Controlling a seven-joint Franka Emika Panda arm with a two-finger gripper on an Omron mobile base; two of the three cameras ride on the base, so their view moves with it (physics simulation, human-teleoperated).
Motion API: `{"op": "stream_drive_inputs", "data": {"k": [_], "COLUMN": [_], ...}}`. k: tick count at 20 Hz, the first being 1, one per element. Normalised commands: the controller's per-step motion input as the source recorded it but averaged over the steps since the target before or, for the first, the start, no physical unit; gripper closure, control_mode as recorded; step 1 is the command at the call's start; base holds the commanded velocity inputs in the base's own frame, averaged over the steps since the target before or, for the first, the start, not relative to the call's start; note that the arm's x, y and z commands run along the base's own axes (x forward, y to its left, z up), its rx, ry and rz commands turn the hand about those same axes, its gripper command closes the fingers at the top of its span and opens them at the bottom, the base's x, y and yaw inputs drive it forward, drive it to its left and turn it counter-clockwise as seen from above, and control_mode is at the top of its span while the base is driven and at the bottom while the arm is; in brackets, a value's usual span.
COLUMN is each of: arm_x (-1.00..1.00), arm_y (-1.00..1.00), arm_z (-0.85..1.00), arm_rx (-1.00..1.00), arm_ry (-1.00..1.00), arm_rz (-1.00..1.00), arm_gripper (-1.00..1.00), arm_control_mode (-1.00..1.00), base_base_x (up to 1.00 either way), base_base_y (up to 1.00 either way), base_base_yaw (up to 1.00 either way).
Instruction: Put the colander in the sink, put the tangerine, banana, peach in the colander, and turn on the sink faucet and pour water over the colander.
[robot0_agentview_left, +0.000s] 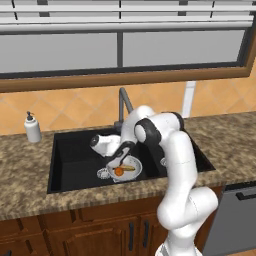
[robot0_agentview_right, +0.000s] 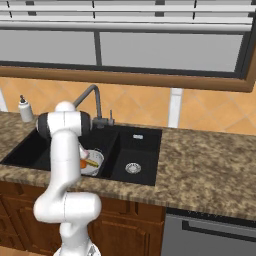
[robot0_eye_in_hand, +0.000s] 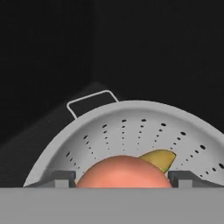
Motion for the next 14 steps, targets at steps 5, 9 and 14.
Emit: {"op": "stream_drive_inputs", "data": {"k": [5, 9, 14], "arm_x": [-0.14, -0.56, -0.88], "arm_y": [0.01, 0.21, 0.42], "arm_z": [-0.32, 0.07, 0.33], "arm_rx": [-0.06, 0.00, 0.00], "arm_ry": [-0.24, -0.30, -0.26], "arm_rz": [0.04, 0.06, 0.07], "arm_gripper": [-1.00, -1.00, -1.00], "arm_control_mode": [-1.00, -1.00, -1.00], "base_base_x": [0.00, 0.00, 0.00], "base_base_y": [0.00, 0.00, 0.00], "base_base_yaw": [0.00, 0.00, 0.00]}}
